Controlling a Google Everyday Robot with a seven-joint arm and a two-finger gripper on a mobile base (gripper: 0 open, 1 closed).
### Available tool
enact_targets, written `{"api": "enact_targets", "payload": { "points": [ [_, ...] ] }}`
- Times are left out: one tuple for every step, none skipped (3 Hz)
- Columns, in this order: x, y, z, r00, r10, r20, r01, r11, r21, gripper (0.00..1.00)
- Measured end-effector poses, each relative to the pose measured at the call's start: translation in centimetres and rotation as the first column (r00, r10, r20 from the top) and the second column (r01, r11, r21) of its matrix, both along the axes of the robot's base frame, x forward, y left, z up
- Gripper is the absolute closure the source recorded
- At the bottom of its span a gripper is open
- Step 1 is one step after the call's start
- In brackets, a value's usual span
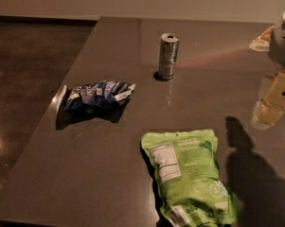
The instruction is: Move green rice chip bag near redbull can
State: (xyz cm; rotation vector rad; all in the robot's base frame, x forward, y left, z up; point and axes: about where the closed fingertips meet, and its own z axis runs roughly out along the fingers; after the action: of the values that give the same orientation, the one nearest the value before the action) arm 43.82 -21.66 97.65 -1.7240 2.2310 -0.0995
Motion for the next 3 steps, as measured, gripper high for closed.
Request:
{"api": "enact_targets", "payload": {
  "points": [
    [0.0,0.0,0.0,1.0000,0.000,0.000,0.000,1.000,0.000,0.00],
    [-2.1,0.8,-0.8,1.0000,0.000,-0.005,0.000,0.999,0.049,0.00],
    [-5.7,2.6,-2.3,0.9996,0.017,-0.024,-0.014,0.993,0.114,0.00]
  ]
}}
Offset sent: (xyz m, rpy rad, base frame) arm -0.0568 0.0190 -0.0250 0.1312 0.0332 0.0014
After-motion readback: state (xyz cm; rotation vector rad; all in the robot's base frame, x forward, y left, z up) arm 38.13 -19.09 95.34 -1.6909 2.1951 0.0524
